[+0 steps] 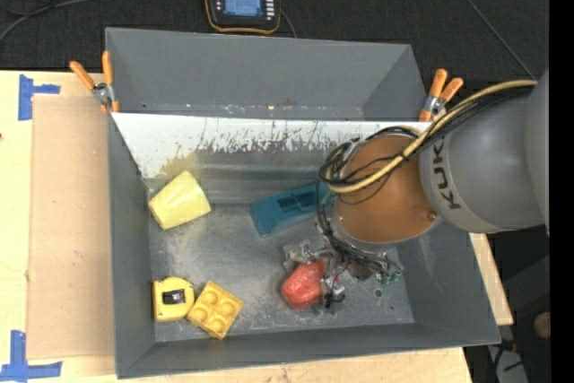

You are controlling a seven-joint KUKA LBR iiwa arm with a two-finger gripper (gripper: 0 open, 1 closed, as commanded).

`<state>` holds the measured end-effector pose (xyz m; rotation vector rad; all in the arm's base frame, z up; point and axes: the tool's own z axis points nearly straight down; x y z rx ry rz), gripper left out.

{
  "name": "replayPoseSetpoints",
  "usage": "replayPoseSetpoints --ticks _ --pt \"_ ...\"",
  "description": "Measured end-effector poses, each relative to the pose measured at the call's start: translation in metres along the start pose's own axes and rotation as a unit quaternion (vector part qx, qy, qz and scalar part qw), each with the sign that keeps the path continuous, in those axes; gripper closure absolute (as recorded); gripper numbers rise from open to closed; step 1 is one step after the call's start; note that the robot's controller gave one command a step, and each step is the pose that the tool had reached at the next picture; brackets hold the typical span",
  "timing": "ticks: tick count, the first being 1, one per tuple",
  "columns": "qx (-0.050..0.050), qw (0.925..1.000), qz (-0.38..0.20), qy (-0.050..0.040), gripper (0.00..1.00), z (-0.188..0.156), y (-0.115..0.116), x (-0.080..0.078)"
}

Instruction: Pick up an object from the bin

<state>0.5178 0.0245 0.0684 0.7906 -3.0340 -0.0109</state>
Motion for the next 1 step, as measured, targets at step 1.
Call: replayPoseSetpoints --ticks 1 --pt "-0.002 1.0000 0.001 0.0034 1.00 -0.0264 0.0018 0.0015"
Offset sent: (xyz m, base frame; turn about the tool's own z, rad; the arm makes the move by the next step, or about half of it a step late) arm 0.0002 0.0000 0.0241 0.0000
